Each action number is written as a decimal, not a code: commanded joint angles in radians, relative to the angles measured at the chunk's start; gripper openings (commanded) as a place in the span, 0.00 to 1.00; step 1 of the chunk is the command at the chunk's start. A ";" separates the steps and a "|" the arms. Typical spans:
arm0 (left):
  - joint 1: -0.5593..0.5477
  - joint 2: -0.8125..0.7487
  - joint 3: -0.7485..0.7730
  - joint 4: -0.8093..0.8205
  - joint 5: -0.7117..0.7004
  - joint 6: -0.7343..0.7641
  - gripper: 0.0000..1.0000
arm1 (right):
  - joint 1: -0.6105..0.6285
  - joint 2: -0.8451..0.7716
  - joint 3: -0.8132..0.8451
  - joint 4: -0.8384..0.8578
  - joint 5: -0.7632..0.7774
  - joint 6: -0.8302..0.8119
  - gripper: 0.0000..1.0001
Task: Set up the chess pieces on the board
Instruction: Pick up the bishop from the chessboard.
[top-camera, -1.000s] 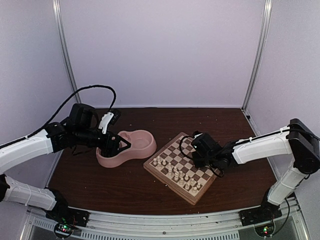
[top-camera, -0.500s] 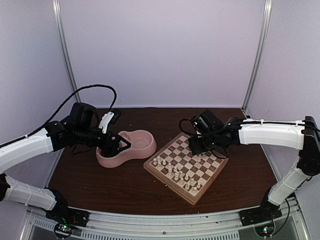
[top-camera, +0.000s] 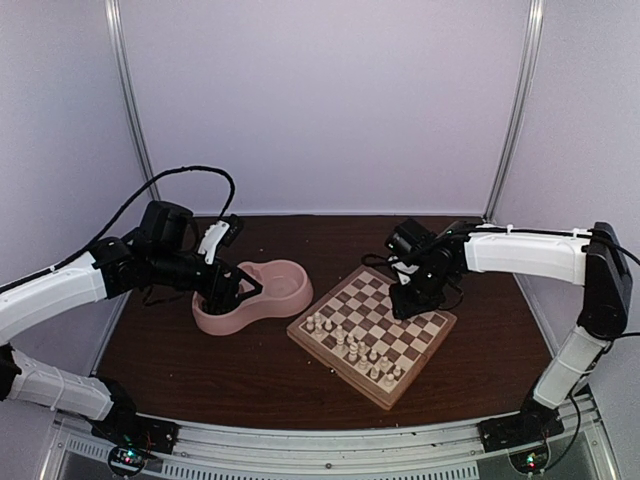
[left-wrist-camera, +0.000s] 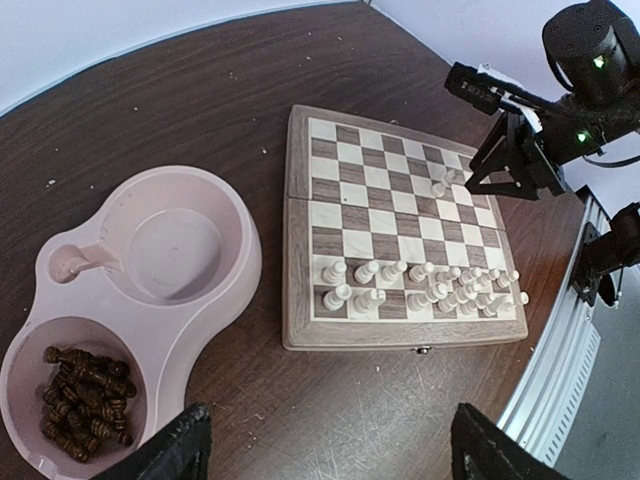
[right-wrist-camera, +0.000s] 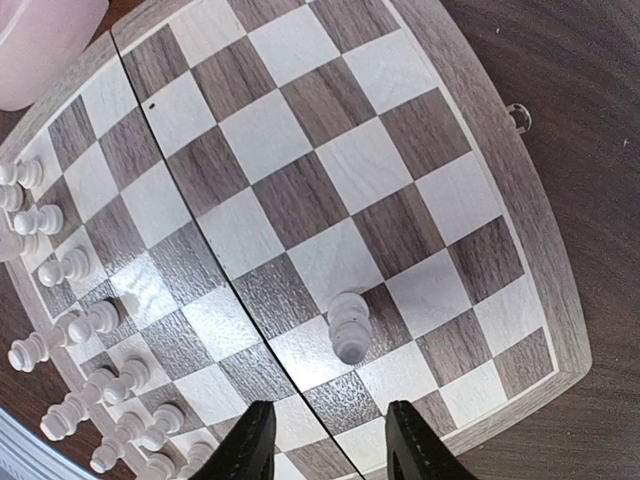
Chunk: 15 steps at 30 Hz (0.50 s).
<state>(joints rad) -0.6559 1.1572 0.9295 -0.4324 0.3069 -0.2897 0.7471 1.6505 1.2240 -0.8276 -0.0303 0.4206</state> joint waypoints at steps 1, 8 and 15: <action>0.006 -0.008 0.007 0.000 0.007 0.012 0.83 | -0.014 0.027 0.016 -0.003 -0.038 -0.009 0.39; 0.006 -0.003 0.003 0.007 0.006 0.013 0.83 | -0.036 0.068 0.035 0.012 -0.029 -0.025 0.35; 0.006 0.006 0.006 0.007 0.005 0.016 0.83 | -0.041 0.091 0.040 0.034 -0.028 -0.028 0.29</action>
<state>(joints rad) -0.6559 1.1572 0.9295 -0.4347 0.3069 -0.2893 0.7120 1.7294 1.2388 -0.8127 -0.0574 0.3996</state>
